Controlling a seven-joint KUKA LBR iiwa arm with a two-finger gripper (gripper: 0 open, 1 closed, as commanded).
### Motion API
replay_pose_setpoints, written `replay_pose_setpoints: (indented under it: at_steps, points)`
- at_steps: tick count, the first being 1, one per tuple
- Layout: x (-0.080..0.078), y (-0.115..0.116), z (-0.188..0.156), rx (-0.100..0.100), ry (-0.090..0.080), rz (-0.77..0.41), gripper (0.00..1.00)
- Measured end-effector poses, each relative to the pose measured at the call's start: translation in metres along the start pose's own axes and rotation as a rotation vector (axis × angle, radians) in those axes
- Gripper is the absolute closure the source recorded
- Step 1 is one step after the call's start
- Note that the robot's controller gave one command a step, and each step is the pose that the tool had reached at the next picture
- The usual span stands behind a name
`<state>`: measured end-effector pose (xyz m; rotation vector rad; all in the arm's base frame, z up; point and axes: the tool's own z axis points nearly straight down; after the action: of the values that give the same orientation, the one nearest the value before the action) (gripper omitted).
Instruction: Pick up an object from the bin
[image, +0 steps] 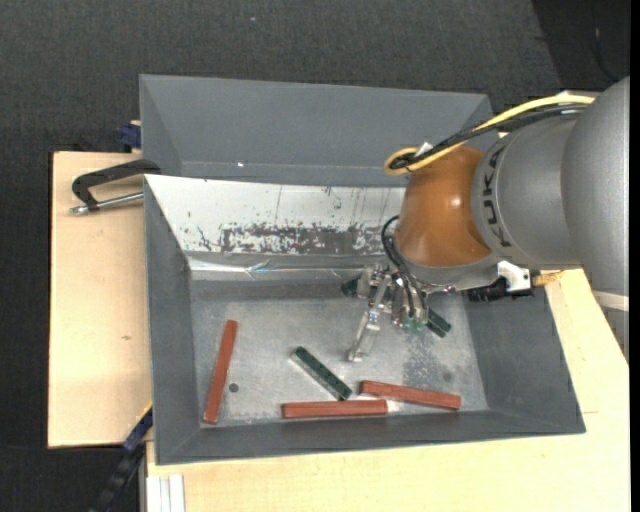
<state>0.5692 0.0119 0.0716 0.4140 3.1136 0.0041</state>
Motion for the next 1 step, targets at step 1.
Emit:
replay_pose_setpoints:
  at_steps: [1]
  points:
    - [-0.0136, -0.0040, -0.0581, 0.002, 0.000, -0.040, 0.00]
